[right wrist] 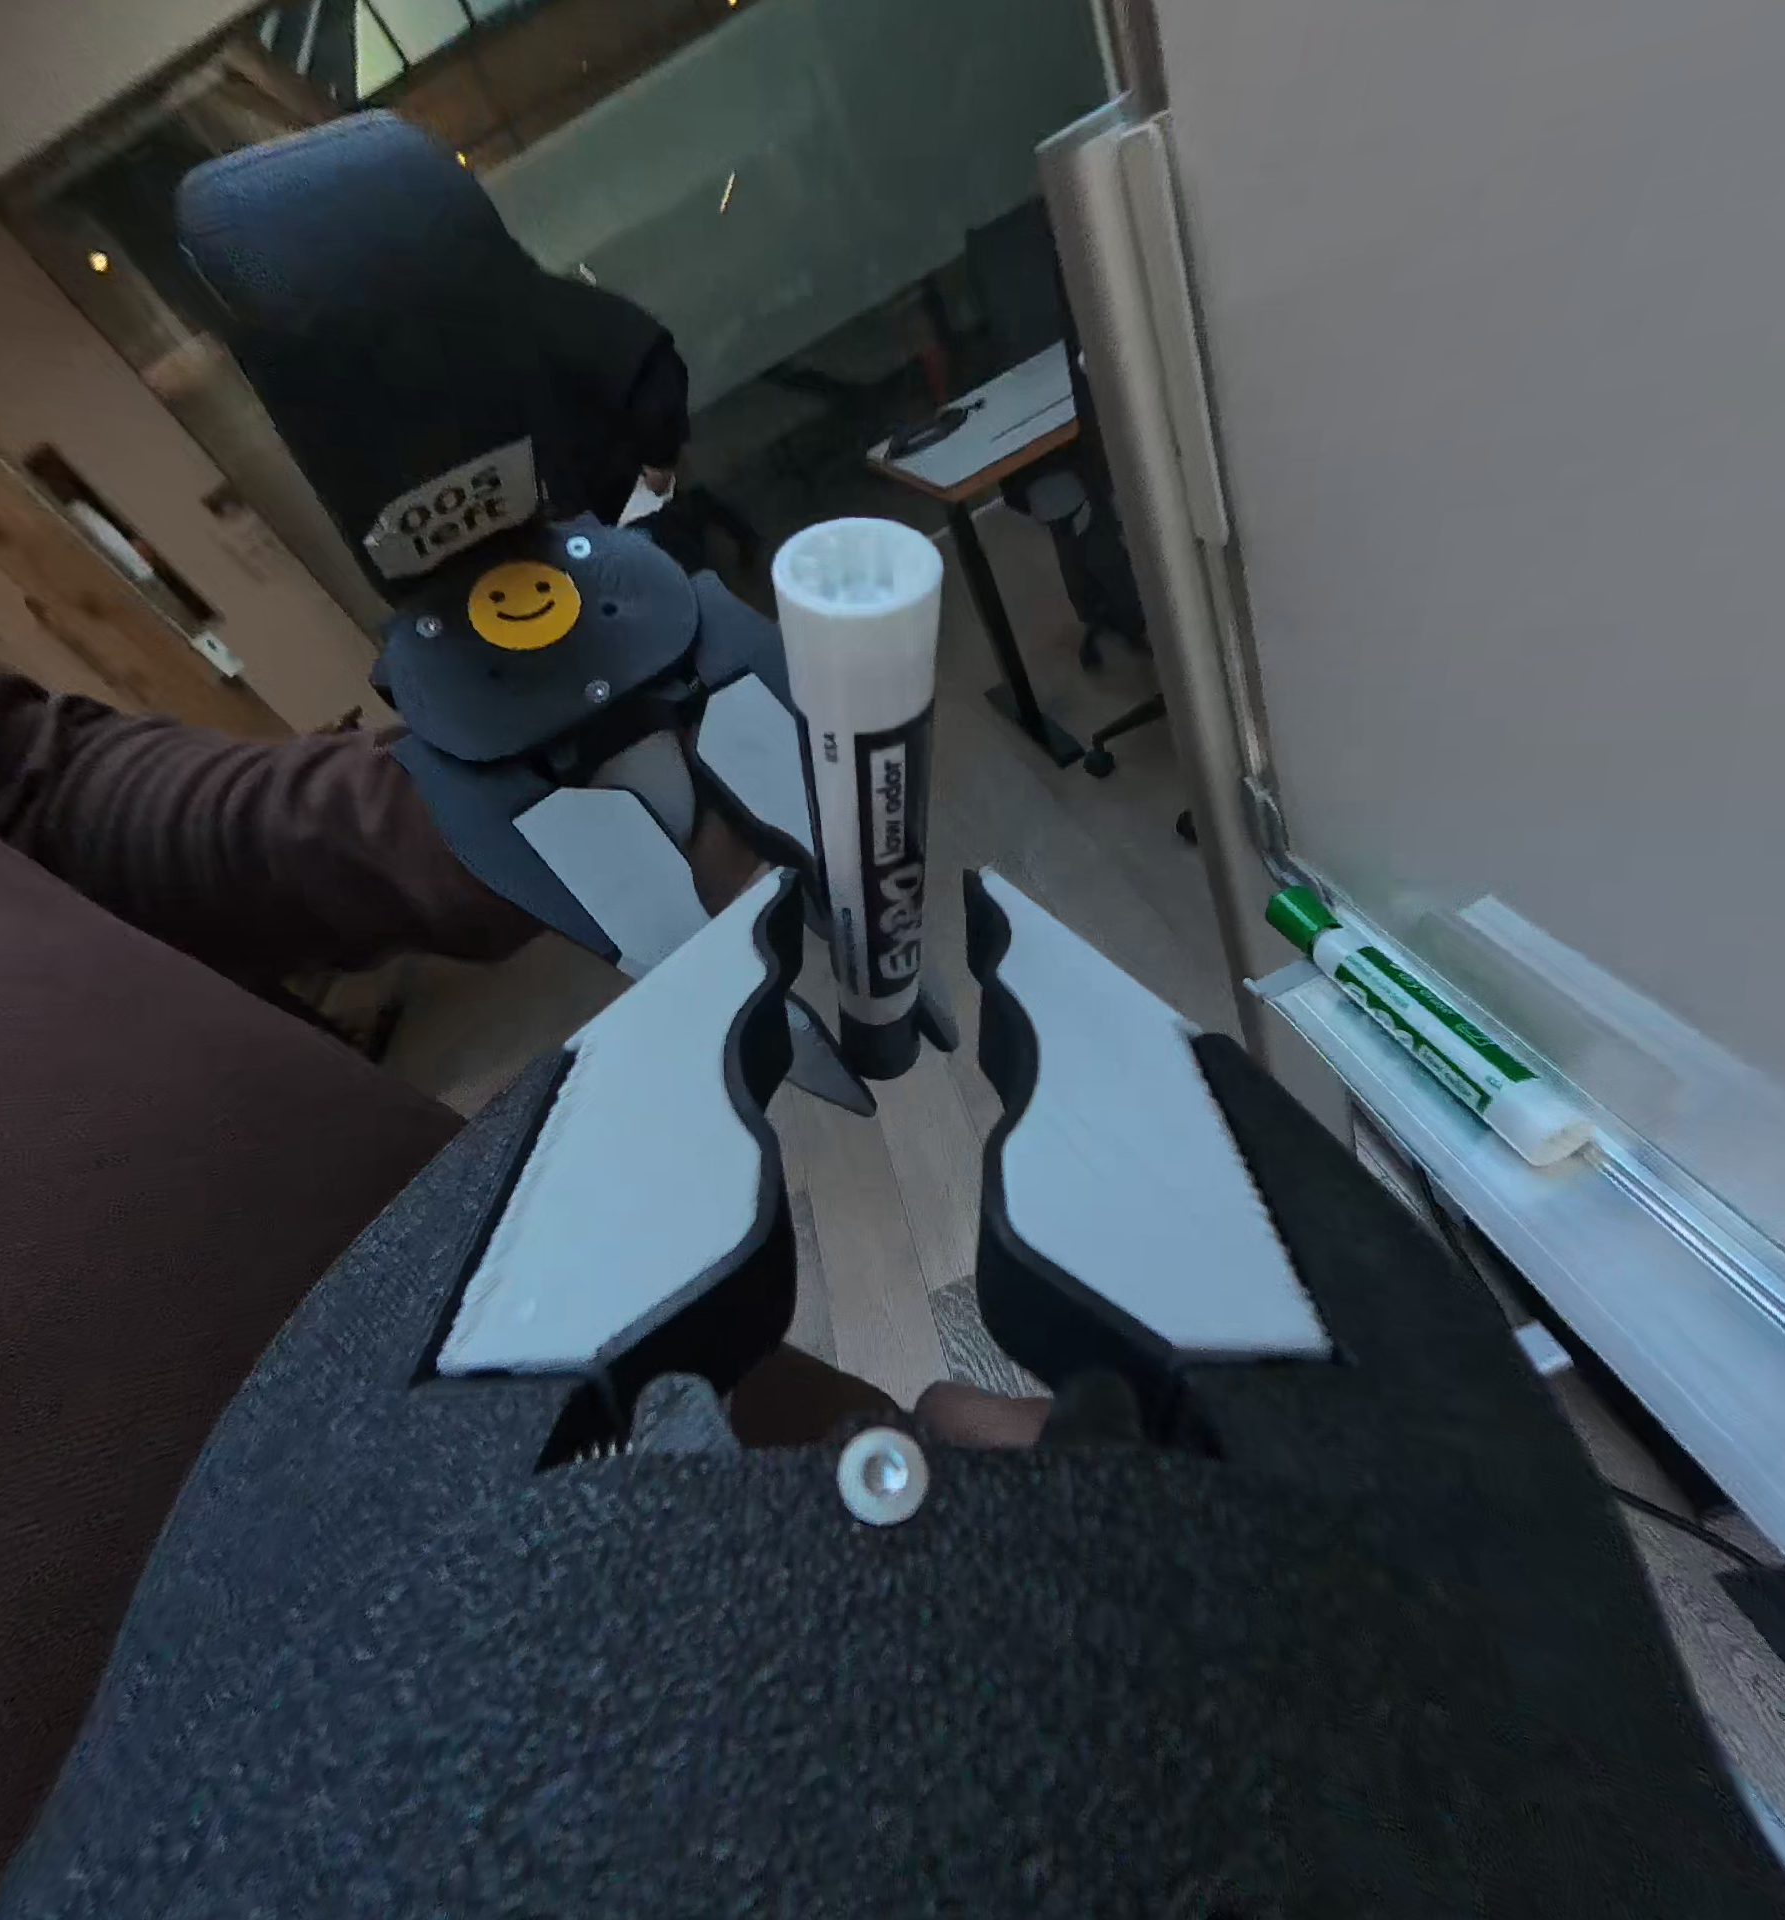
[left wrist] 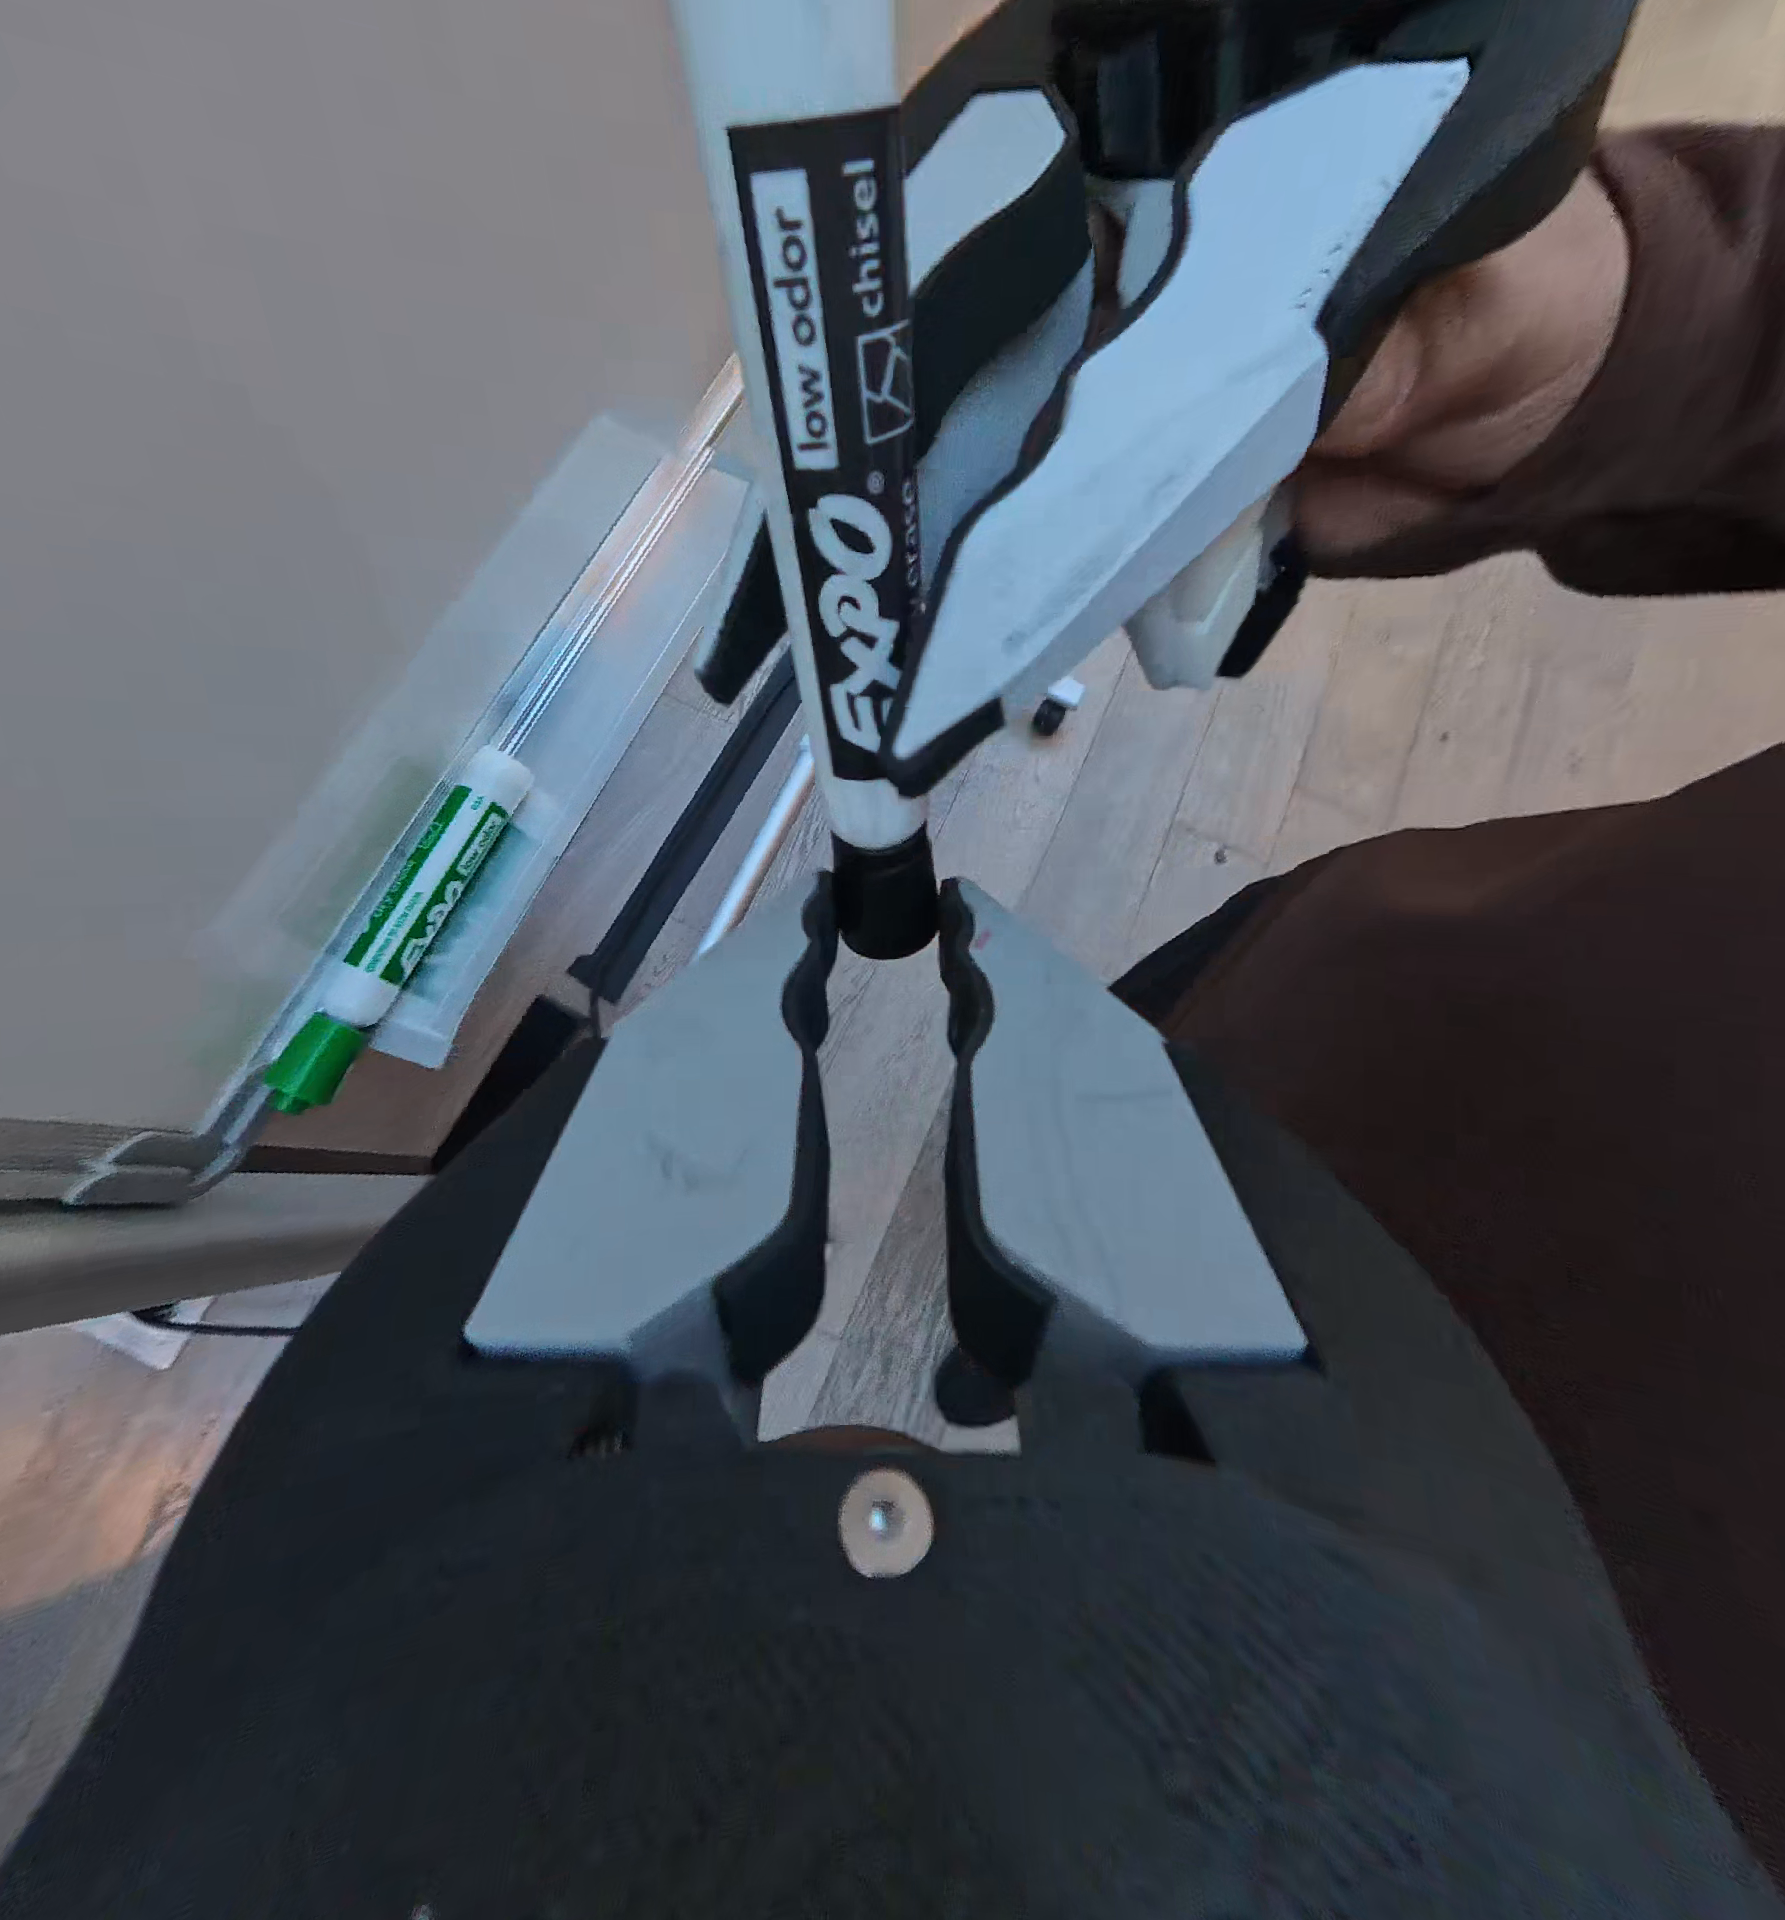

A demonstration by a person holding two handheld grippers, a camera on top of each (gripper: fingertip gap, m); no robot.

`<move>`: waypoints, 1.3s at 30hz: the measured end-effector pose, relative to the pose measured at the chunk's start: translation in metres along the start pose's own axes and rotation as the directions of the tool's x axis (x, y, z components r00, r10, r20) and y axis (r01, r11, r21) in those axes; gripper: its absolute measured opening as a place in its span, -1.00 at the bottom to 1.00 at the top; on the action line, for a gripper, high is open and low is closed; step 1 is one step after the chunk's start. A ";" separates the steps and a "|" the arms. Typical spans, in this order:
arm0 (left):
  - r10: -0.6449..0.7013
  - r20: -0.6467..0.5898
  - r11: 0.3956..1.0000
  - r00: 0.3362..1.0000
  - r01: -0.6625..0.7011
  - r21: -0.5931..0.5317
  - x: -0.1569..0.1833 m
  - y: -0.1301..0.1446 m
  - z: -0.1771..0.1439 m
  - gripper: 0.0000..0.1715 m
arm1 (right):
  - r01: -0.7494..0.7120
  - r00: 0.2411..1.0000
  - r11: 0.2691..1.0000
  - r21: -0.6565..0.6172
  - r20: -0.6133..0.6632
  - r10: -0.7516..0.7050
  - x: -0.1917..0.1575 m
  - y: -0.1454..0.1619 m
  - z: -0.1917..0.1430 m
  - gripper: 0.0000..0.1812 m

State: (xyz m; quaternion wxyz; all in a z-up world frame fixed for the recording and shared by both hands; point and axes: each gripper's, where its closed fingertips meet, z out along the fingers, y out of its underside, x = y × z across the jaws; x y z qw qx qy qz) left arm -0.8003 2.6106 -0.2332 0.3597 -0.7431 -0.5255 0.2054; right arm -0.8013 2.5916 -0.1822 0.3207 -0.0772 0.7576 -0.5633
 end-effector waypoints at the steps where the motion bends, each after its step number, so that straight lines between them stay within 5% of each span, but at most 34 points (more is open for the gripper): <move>1: 0.028 0.018 0.999 0.999 -0.028 -0.019 -0.001 0.001 -0.002 -0.81 | 0.021 1.000 0.999 -0.035 0.006 -0.020 -0.002 0.002 0.003 -0.81; 6: 0.024 0.090 1.000 0.996 -0.025 0.011 -0.009 -0.001 -0.013 -0.80 | -0.036 0.999 0.999 -0.039 -0.007 0.036 -0.002 -0.004 0.010 -0.82; 9: -0.104 0.038 0.993 0.994 0.101 0.067 -0.002 -0.002 -0.011 -0.52 | -0.150 0.989 0.989 0.013 -0.006 0.150 0.000 -0.002 0.018 -0.82; 11: -0.136 0.089 0.988 0.987 0.129 0.081 -0.009 0.002 -0.012 -0.80 | -0.220 0.975 0.974 0.051 0.027 0.218 -0.002 -0.002 0.020 -0.82; 17: -0.152 0.132 0.983 0.980 0.136 0.123 -0.008 0.003 -0.016 -0.81 | -0.259 0.966 0.960 0.104 0.022 0.258 -0.004 -0.002 0.020 -0.83; 21: -0.439 -0.213 0.831 0.873 0.485 0.273 0.008 -0.016 -0.020 -0.81 | -0.268 0.963 0.946 0.185 0.010 0.270 -0.005 -0.014 0.012 -0.83; 23: -0.531 -0.499 0.669 0.685 0.700 0.249 0.021 -0.034 -0.030 -0.81 | -0.278 0.960 0.930 0.242 0.031 0.279 -0.011 -0.027 0.007 -0.83; 25: -0.531 -0.644 0.592 0.551 0.785 0.184 0.028 -0.042 -0.039 -0.82 | -0.277 0.960 0.927 0.254 0.041 0.276 -0.017 -0.032 0.004 -0.83; 28: -0.486 -0.500 0.718 0.716 0.654 0.238 0.025 -0.039 -0.038 -0.82 | -0.264 0.963 0.932 0.246 0.014 0.269 -0.018 -0.032 0.000 -0.84; 31: -0.266 -0.015 0.921 0.964 0.259 0.290 0.002 -0.034 -0.034 -0.81 | -0.298 0.949 0.914 0.274 -0.019 0.315 -0.009 -0.035 -0.002 -0.84; 33: -0.043 0.263 0.978 0.964 -0.013 0.206 -0.005 -0.037 -0.035 -0.81 | -0.256 0.960 0.925 0.281 -0.040 0.278 -0.009 -0.041 -0.003 -0.84; 34: -0.057 0.250 0.974 0.967 -0.001 0.227 -0.002 -0.041 -0.035 -0.81 | -0.237 0.964 0.930 0.282 -0.053 0.262 -0.009 -0.045 -0.005 -0.84; 36: -0.274 -0.010 0.906 0.962 0.262 0.332 0.005 -0.051 -0.038 -0.81 | -0.233 0.964 0.924 0.302 -0.051 0.260 -0.009 -0.051 -0.008 -0.83; 37: -0.394 -0.219 0.817 0.893 0.449 0.362 0.010 -0.058 -0.044 -0.82 | -0.234 0.966 0.919 0.317 -0.035 0.258 -0.011 -0.056 -0.010 -0.83; 39: -0.491 -0.613 0.632 0.619 0.737 0.239 0.026 -0.069 -0.054 -0.82 | -0.211 0.973 0.922 0.325 -0.016 0.229 -0.018 -0.062 -0.008 -0.83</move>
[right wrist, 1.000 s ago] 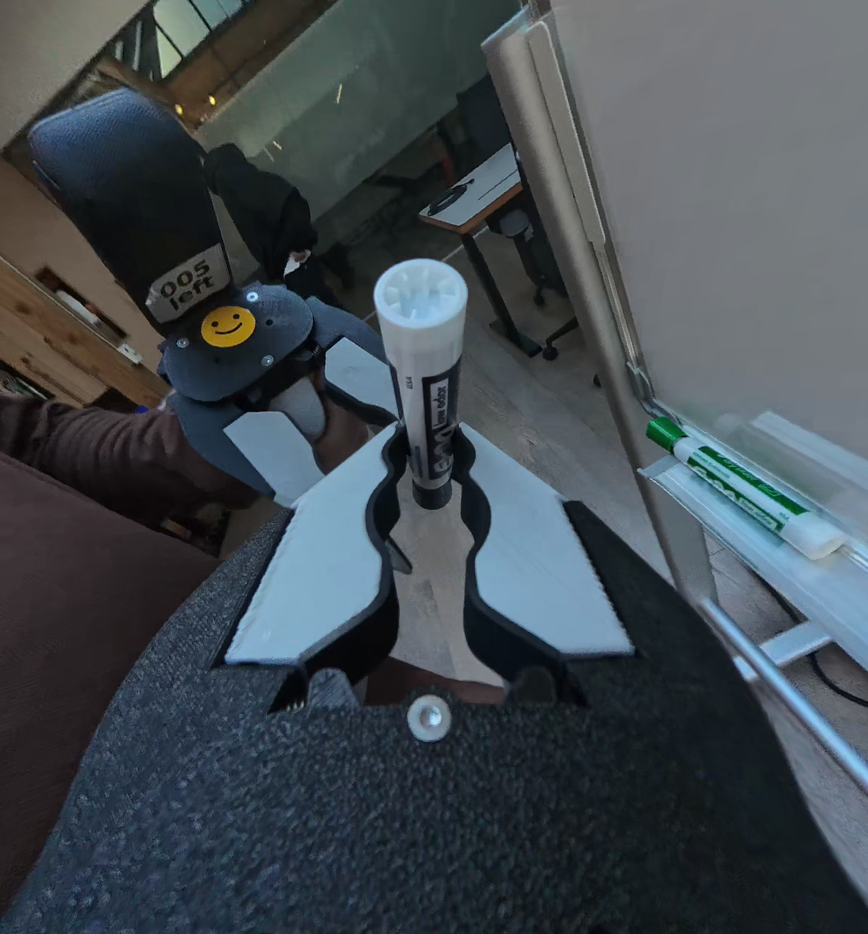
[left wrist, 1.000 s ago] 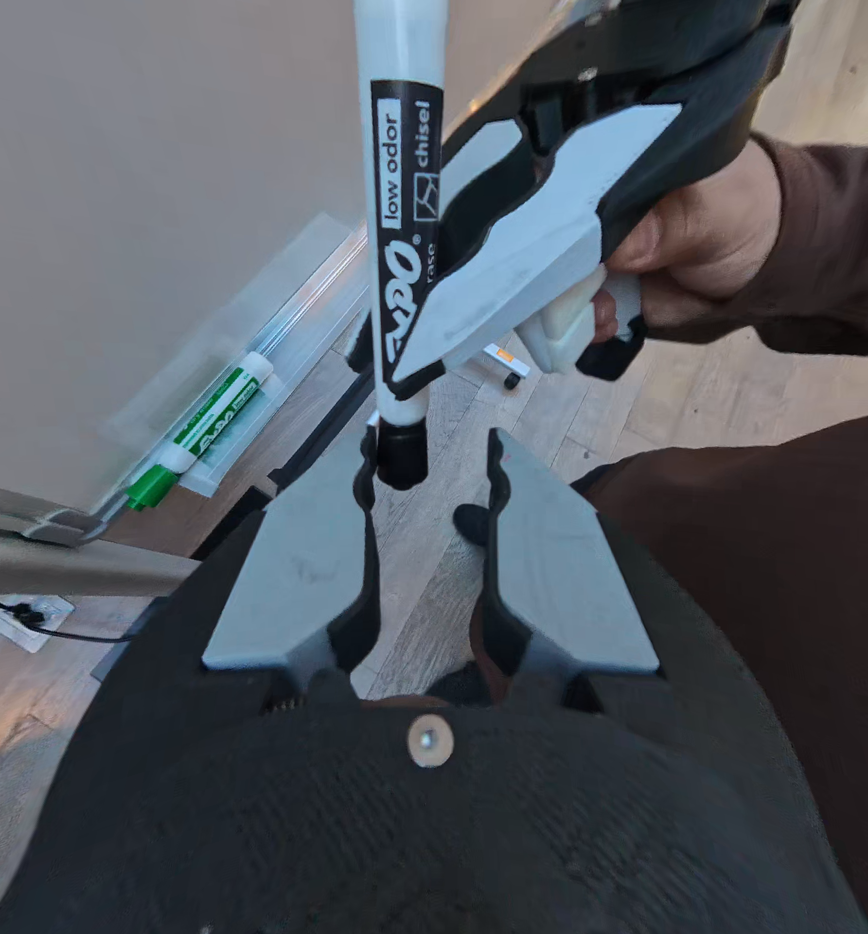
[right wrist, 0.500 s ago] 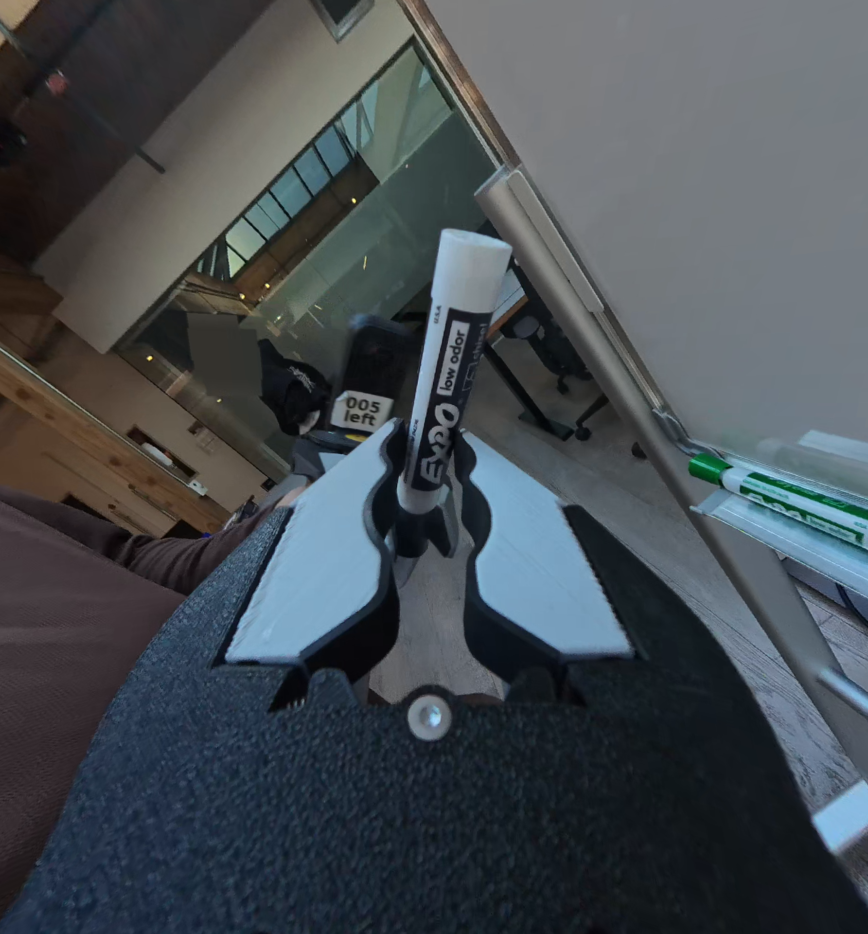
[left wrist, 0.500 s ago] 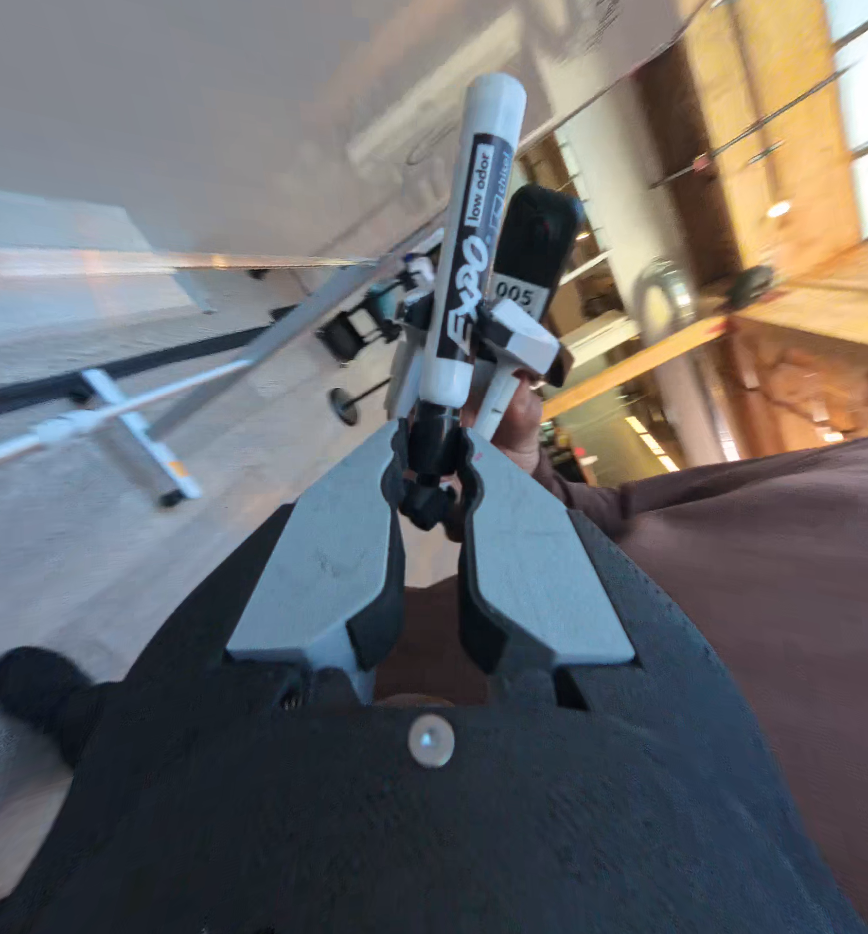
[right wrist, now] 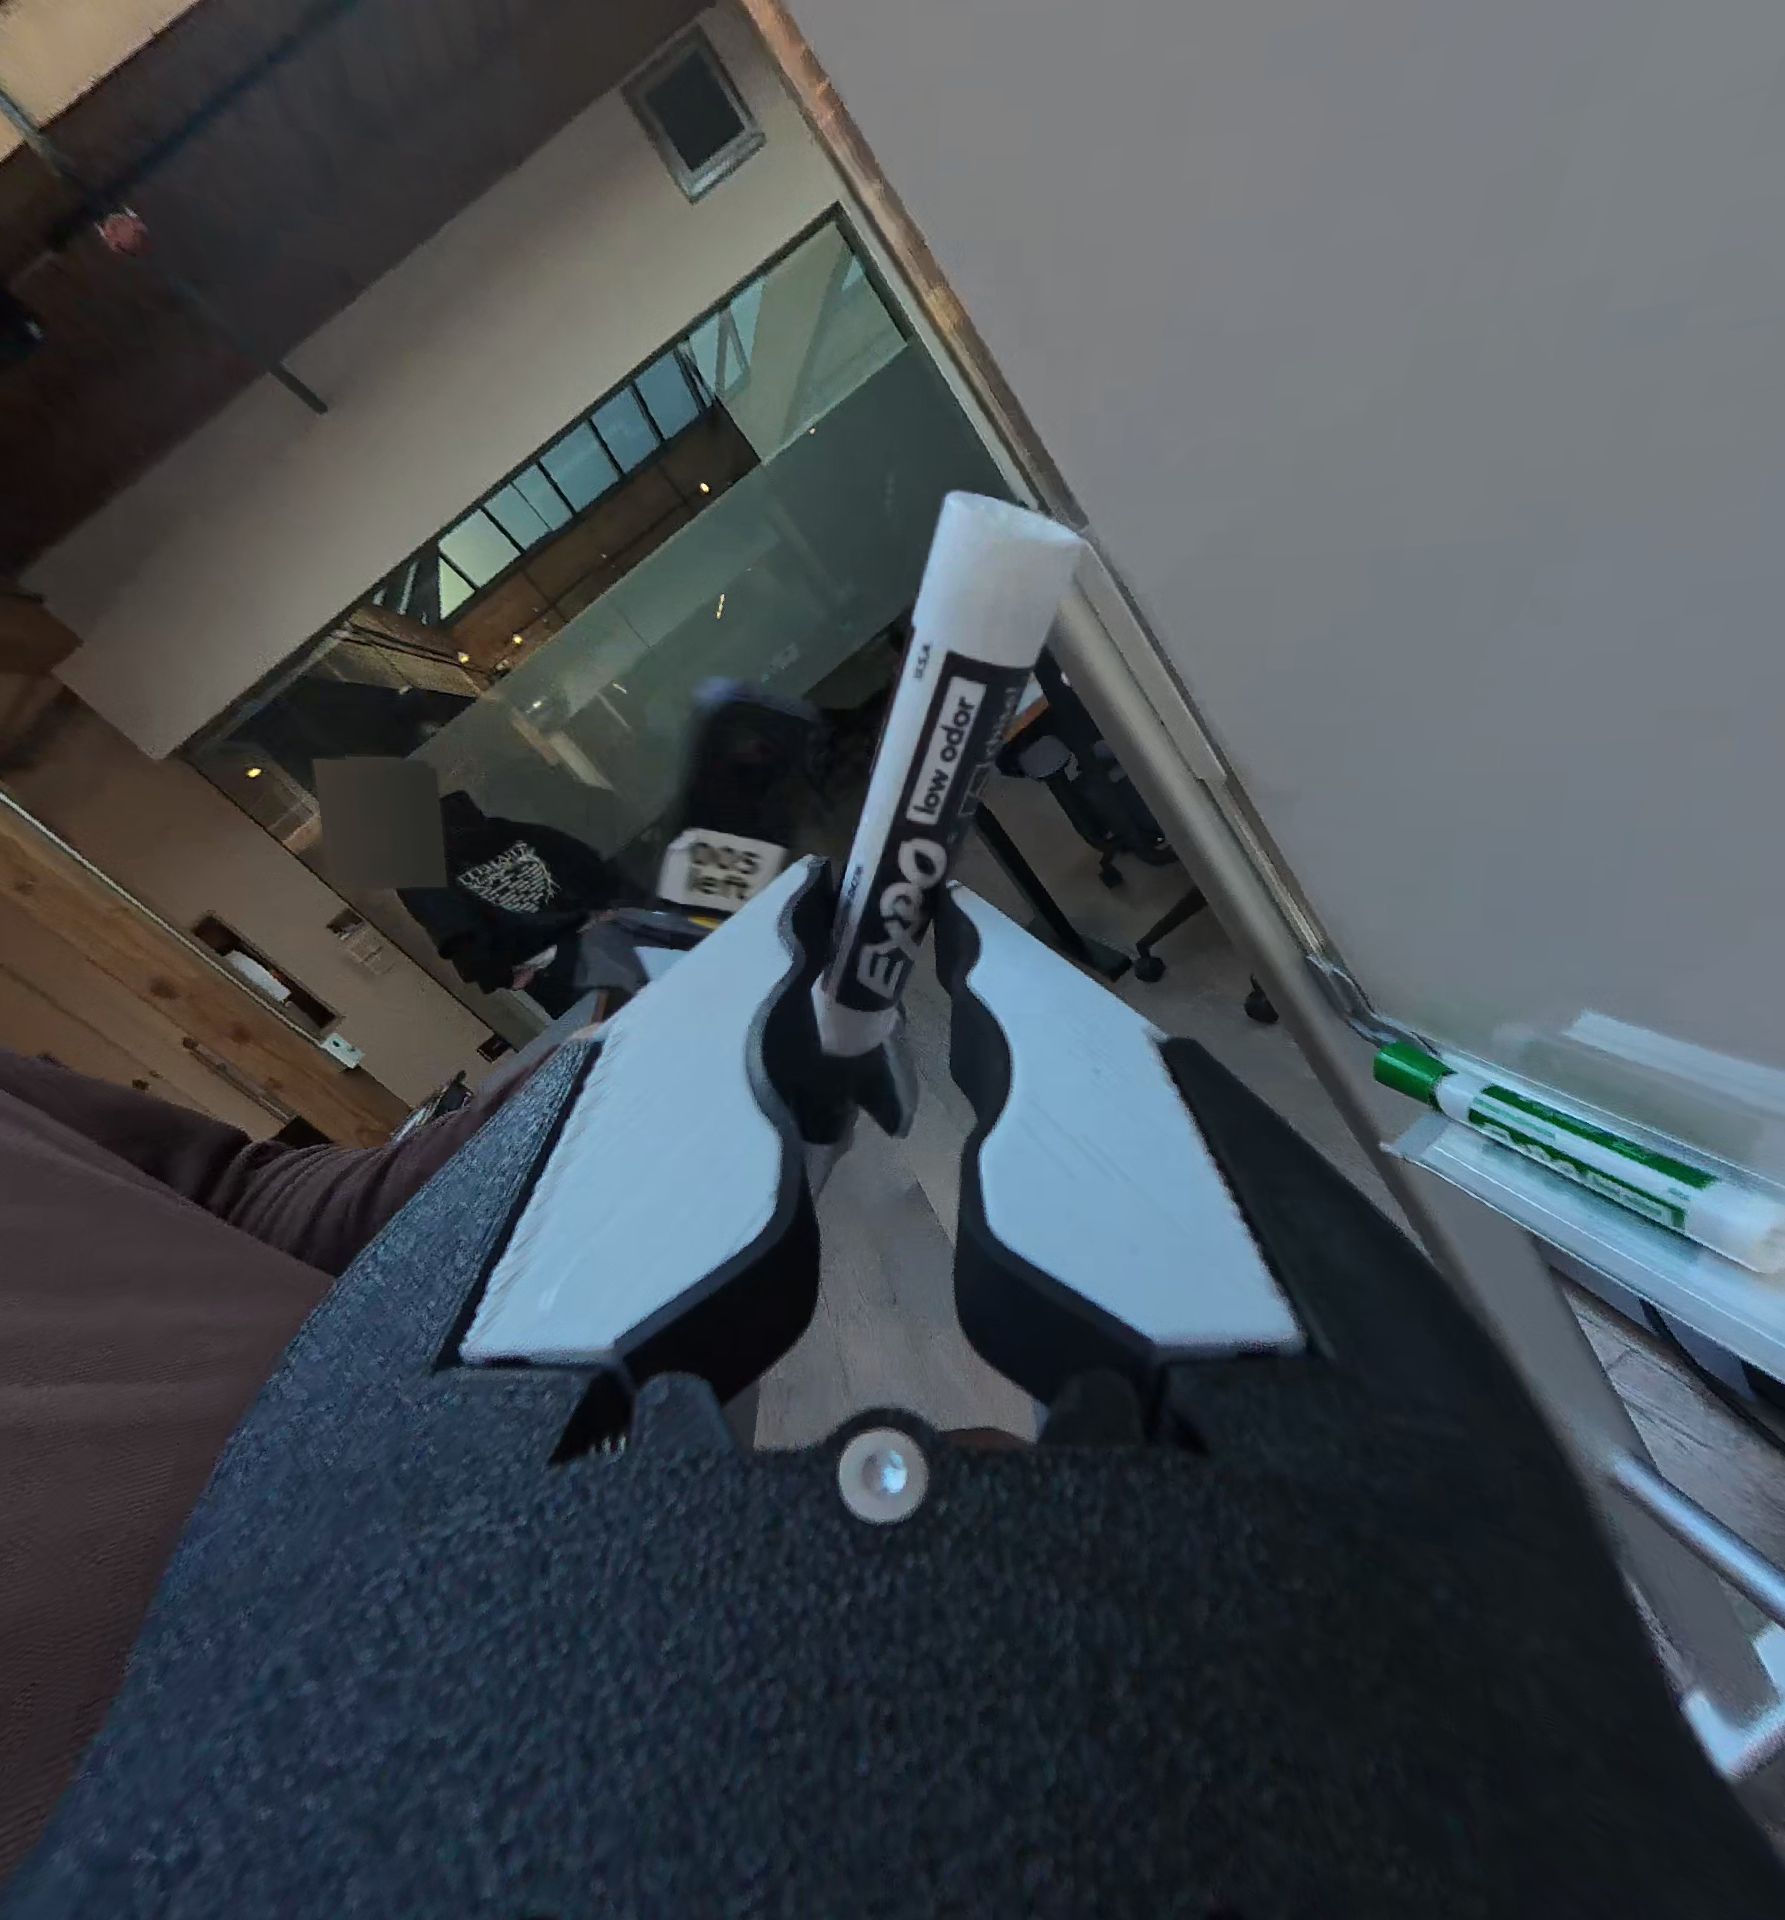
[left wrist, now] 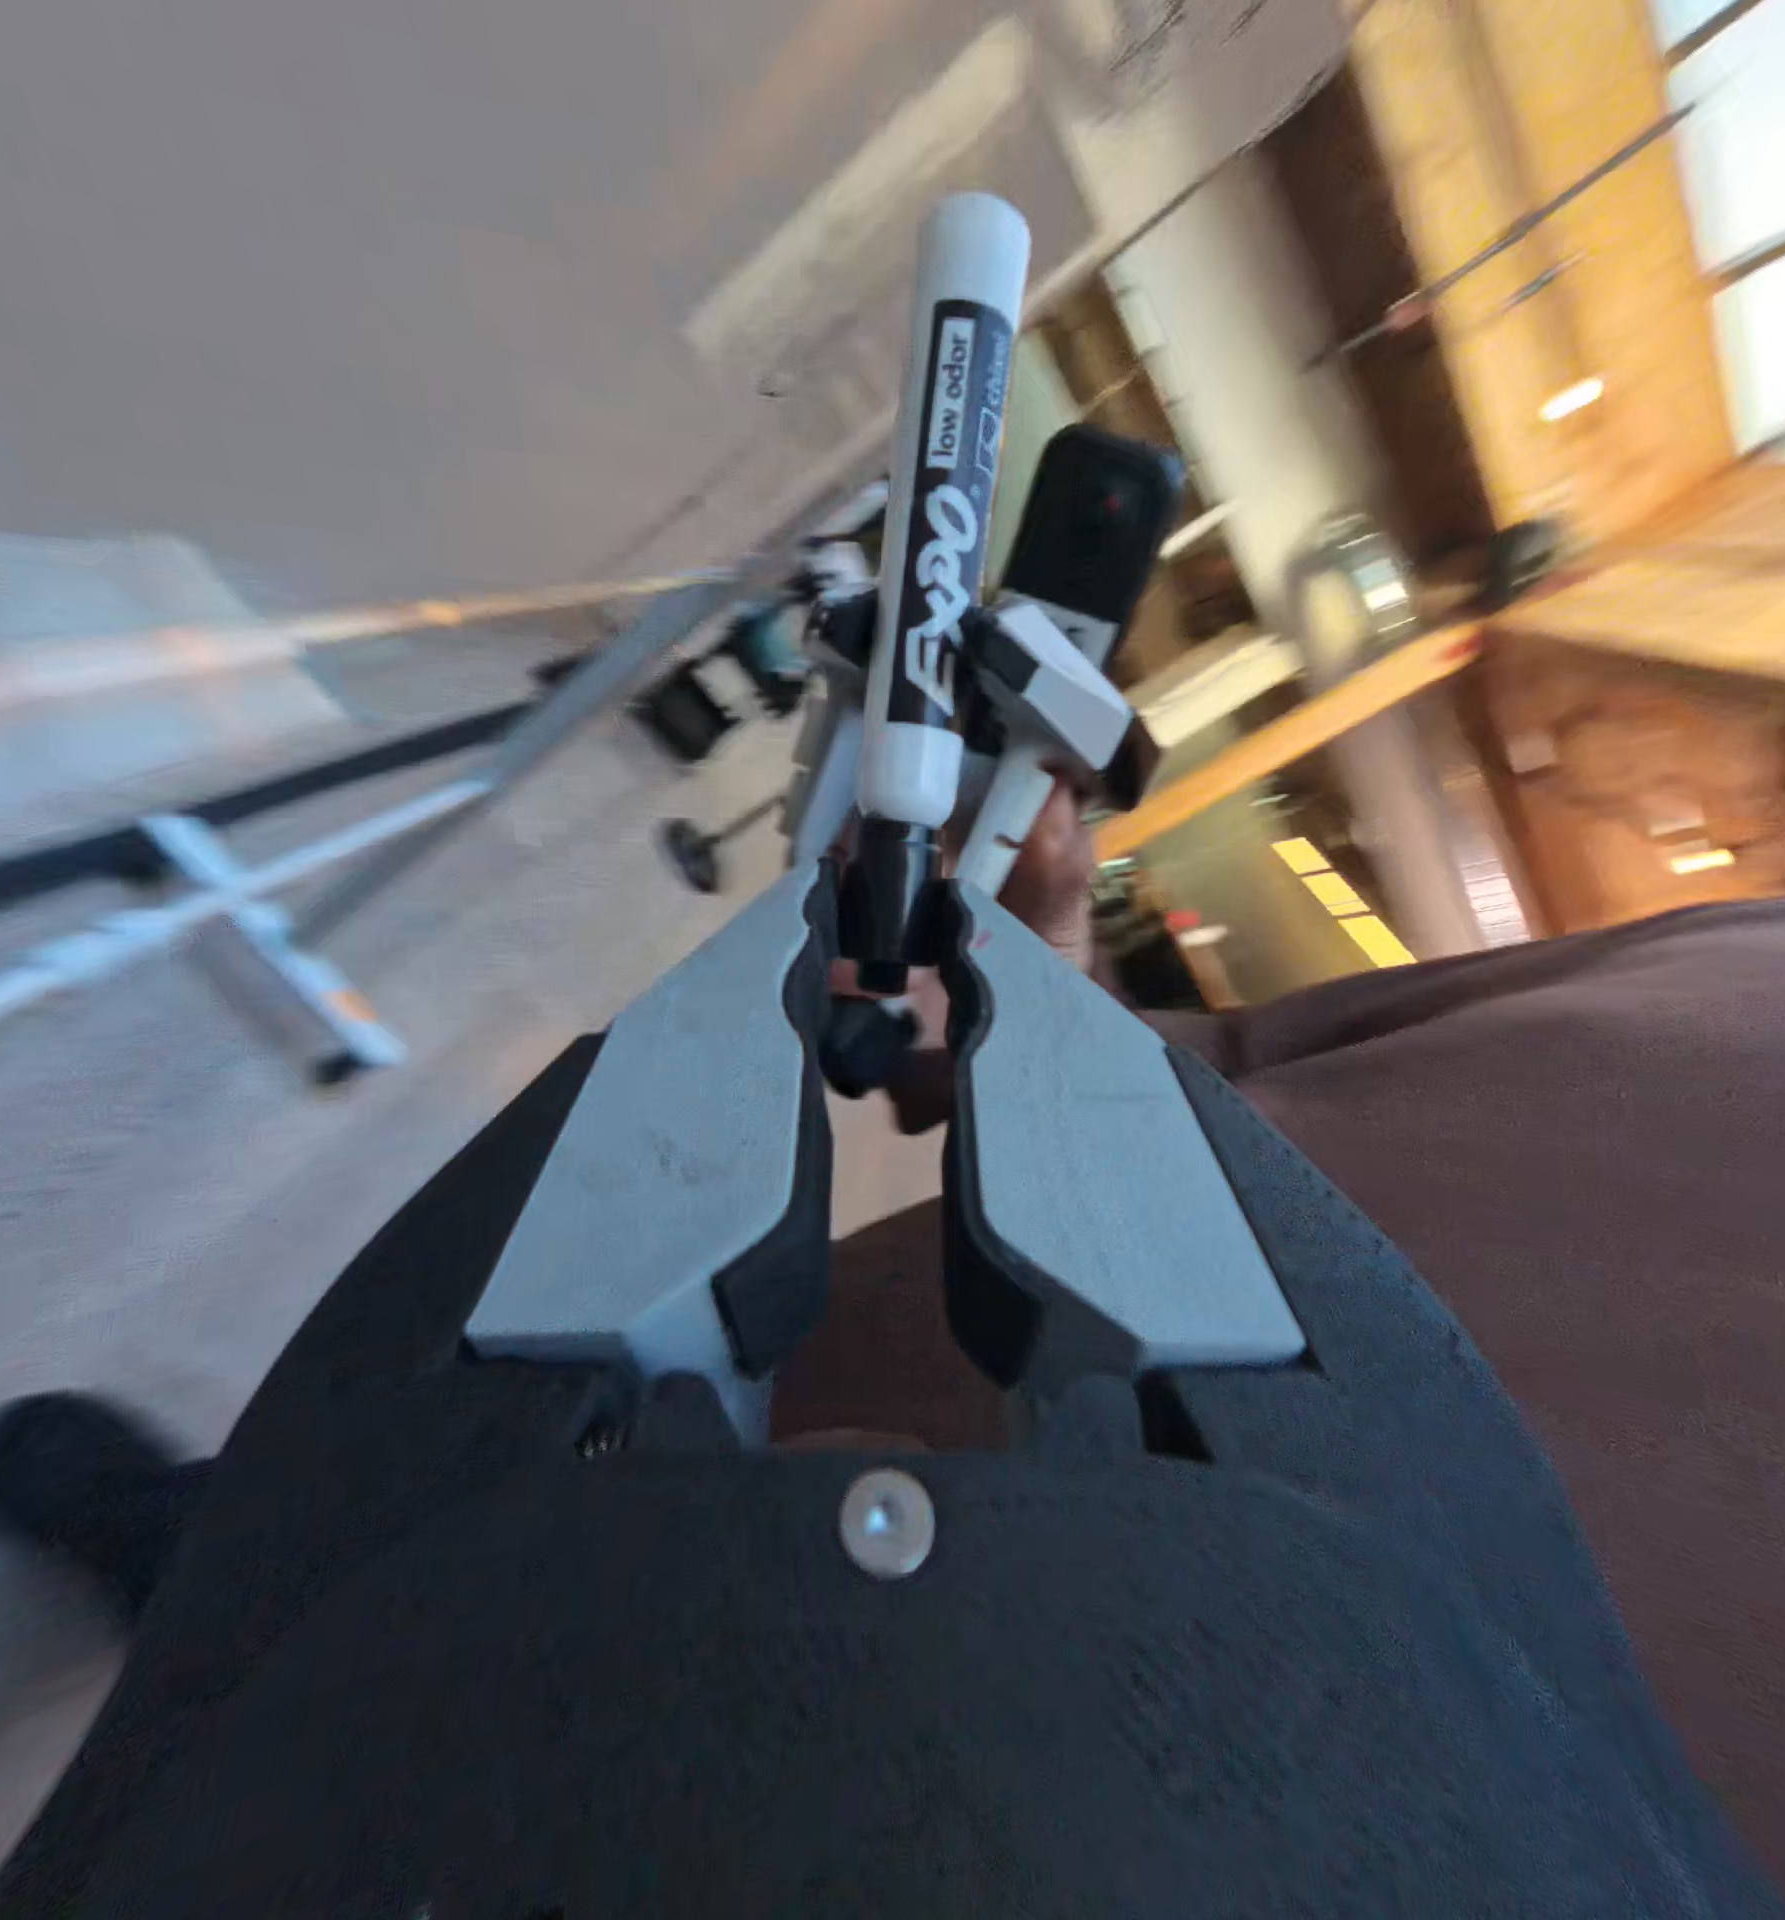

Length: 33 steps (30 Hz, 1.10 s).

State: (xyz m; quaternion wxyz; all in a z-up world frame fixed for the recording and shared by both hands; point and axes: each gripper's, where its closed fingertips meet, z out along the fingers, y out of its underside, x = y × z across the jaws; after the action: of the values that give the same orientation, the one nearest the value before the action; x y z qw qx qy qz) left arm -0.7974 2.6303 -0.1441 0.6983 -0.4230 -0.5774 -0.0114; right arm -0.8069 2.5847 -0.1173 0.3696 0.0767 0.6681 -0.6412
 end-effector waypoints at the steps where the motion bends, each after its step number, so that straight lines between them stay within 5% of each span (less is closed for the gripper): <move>1: -0.129 -0.105 0.991 0.986 0.133 0.029 0.003 -0.002 -0.003 -0.81 | 0.016 1.000 1.000 -0.009 -0.007 -0.016 -0.001 0.001 0.002 -0.83; 3: -0.088 -0.062 0.996 0.994 0.090 0.029 -0.003 0.004 -0.003 -0.81 | 0.006 1.000 1.000 -0.029 -0.007 -0.006 0.001 0.007 0.003 -0.83; 4: 0.088 0.104 0.996 0.991 -0.088 -0.006 -0.016 0.006 -0.005 -0.82 | -0.014 1.000 0.999 -0.036 -0.027 0.013 0.007 0.012 0.001 -0.83; 5: 0.361 0.321 0.933 0.876 -0.342 -0.116 -0.032 0.003 -0.012 -0.81 | -0.036 0.998 0.998 -0.041 -0.043 0.035 0.012 0.017 -0.001 -0.83; 7: 0.726 0.496 0.677 0.476 -0.623 -0.392 -0.041 -0.005 -0.021 -0.82 | -0.062 0.998 0.998 -0.017 -0.029 0.062 0.012 0.015 -0.002 -0.83; 8: 0.767 0.491 0.626 0.414 -0.652 -0.428 -0.039 -0.003 -0.018 -0.81 | -0.044 0.998 0.999 -0.015 -0.035 0.043 0.011 0.012 -0.001 -0.83; 11: 0.368 0.353 0.927 0.860 -0.370 -0.065 -0.022 -0.008 -0.014 -0.82 | -0.042 0.999 0.999 0.005 -0.035 0.042 0.012 0.003 0.000 -0.83; 13: 0.176 0.200 0.984 0.964 -0.180 0.006 -0.014 -0.005 -0.010 -0.82 | -0.017 1.000 1.000 0.001 -0.016 0.017 0.007 0.000 0.005 -0.82; 15: 0.171 0.175 0.985 0.970 -0.171 -0.014 -0.014 0.000 -0.010 -0.82 | 0.053 0.998 0.996 -0.066 0.020 -0.052 -0.001 0.005 0.010 -0.82; 18: 0.466 0.332 0.884 0.820 -0.414 -0.217 -0.028 0.013 -0.010 -0.80 | 0.165 0.986 0.972 -0.165 0.065 -0.156 -0.009 0.021 0.014 -0.81; 21: 0.402 0.288 0.913 0.869 -0.359 -0.191 -0.025 0.019 -0.004 -0.81 | 0.167 0.983 0.960 -0.224 0.110 -0.145 -0.013 0.031 0.019 -0.82; 25: 0.437 0.310 0.893 0.844 -0.365 -0.264 -0.031 0.024 -0.009 -0.81 | 0.189 0.980 0.930 -0.314 0.114 -0.161 -0.008 0.049 0.019 -0.62; 27: 0.476 0.327 0.869 0.816 -0.380 -0.317 -0.036 0.029 -0.011 -0.81 | 0.203 0.979 0.918 -0.339 0.088 -0.184 -0.003 0.055 0.020 -0.81; 33: 0.455 0.327 0.882 0.828 -0.370 -0.292 -0.040 0.034 -0.012 -0.70 | 0.129 0.991 0.931 -0.342 0.080 -0.108 -0.004 0.062 0.026 -0.85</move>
State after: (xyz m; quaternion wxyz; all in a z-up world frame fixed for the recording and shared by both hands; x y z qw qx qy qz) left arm -0.7846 2.6259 -0.1959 0.5061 -0.6052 -0.5930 0.1614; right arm -0.7575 2.5724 -0.1621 0.3577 -0.0493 0.7625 -0.5368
